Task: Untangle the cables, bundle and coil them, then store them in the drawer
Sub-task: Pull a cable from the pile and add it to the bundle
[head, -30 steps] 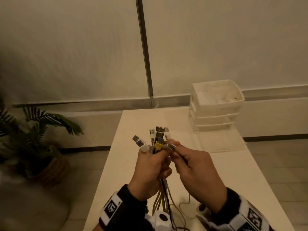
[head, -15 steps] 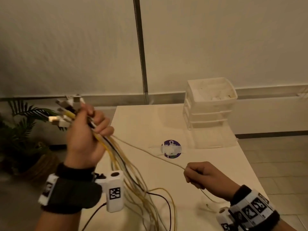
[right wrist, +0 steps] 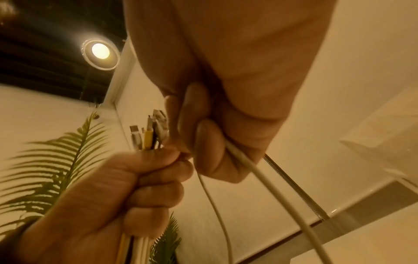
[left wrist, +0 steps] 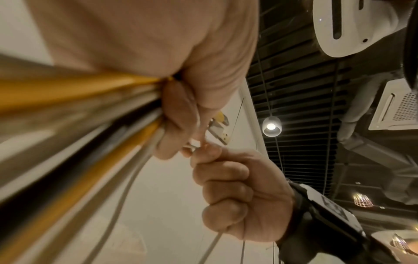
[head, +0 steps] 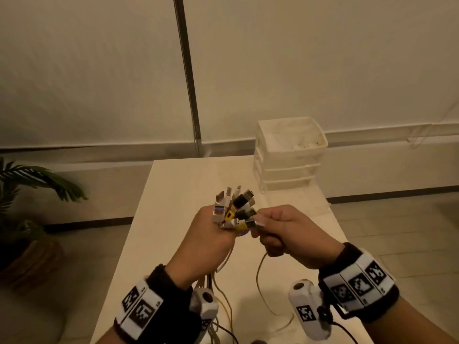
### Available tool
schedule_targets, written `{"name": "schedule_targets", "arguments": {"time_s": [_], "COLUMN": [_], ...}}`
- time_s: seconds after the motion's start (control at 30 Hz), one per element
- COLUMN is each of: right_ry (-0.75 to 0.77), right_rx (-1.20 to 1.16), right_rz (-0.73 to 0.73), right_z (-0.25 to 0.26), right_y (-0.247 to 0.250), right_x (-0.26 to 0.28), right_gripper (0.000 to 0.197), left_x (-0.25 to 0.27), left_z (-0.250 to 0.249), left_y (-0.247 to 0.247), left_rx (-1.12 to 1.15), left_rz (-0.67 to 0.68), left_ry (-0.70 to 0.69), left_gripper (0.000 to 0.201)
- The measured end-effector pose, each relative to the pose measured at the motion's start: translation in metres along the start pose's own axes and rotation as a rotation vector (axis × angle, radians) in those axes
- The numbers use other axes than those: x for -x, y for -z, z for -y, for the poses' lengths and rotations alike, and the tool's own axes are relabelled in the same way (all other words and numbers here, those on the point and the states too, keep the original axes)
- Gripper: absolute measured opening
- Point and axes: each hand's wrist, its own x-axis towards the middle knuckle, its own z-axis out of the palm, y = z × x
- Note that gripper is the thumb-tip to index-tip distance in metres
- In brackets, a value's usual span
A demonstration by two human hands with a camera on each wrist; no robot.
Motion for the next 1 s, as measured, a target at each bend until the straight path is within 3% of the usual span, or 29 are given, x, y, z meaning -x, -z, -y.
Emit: {"name": "schedule_targets", "arguments": {"time_s": [0.13,0.23,0.33,0.4,0.53,0.7,0.8,0.9,1.0], "right_ry": [0.023,0.103,0.112,0.075,0.000,-0.050,-0.036,-0.012,-0.001], "right_rx": [-0.072,-0.128,-0.112,-0.115,-0.157,-0.136,-0.136,-0.208,-0.209], "right_rz": [0.037,0.042,0.037,0.017,-0.032,-0.083,-0.065,0.009,0.042], "right_z": [-0.006,-0.010,-0.019,-0.028,-0.042,-0.031,-0.017,-0.004,-0.001], "right_y": [-0.001,-0.001,0.004,0.010,0.013,0.008,0.007,0.006,0.008], "right_x": [0.003,0.000,-0.001,0.003,0.007,0.000,-0.004,-0.006,-0.003], "right_gripper": [0.036,0.031,0.030,0.030,0.030,0.030,0.032,0.025,0.027], "left_x": [-0.007,-0.013,-0.020,-0.024,-0.019,-0.002,-0.005,-0.010,-0.014], "left_z": [0.001,0.000,0.003,0.005,0.003,-0.009,-0.008,0.001,0.006], "left_y": [0.002,0.008,0.027,0.052,0.078,0.043,0.018,-0.002,-0.004], "left_rx": [-0.214,-0.267,0.036,0.260,0.256,-0.077,-0.309,-0.381,-0.340], "left_rz": [0.010,-0.123,-0.313,-0.449,-0.580,-0.465,-0.274,-0.113,-0.168], "left_ry": [-0.054,-0.105,-0.022,0.005,0.023,-0.202,-0.293,-0.250,-0.223], "left_gripper": [0.025,0.037,0.034,0.021,0.022,0.030,0.038,0.022,0.032]}}
